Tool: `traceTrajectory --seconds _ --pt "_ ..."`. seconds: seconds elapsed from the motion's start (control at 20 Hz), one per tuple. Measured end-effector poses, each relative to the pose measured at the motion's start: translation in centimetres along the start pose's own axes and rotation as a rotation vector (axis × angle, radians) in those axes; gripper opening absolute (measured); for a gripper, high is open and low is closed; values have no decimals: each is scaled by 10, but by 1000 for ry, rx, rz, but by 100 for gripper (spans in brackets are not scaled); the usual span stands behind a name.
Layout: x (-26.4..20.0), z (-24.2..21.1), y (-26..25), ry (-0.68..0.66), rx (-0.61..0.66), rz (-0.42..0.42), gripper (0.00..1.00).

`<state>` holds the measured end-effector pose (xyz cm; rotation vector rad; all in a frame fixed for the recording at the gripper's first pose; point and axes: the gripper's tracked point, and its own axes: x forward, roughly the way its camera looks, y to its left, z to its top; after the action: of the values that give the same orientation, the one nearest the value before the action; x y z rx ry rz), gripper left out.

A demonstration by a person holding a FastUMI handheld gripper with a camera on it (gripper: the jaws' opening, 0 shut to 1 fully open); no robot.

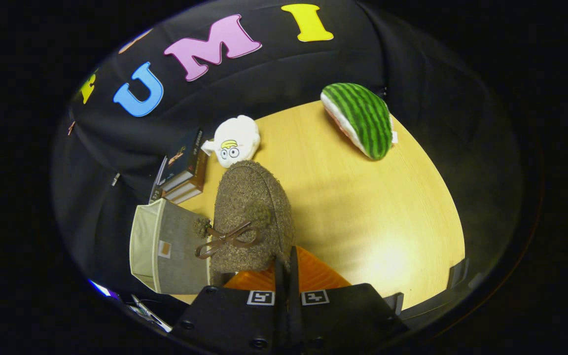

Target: Open the storage box then place both shoes into the box .Put the left shoe in first, then the right shoe, with the right side of both shoes facing outward in a uniform manner.

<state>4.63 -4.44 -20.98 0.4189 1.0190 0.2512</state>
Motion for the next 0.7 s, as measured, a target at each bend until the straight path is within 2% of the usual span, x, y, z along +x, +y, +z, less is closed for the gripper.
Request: traceTrajectory --seconds 0.4,0.7 --pt "-27 10 122 -72 -20 82 5" --pt "-24 -6 202 -86 66 172 5"
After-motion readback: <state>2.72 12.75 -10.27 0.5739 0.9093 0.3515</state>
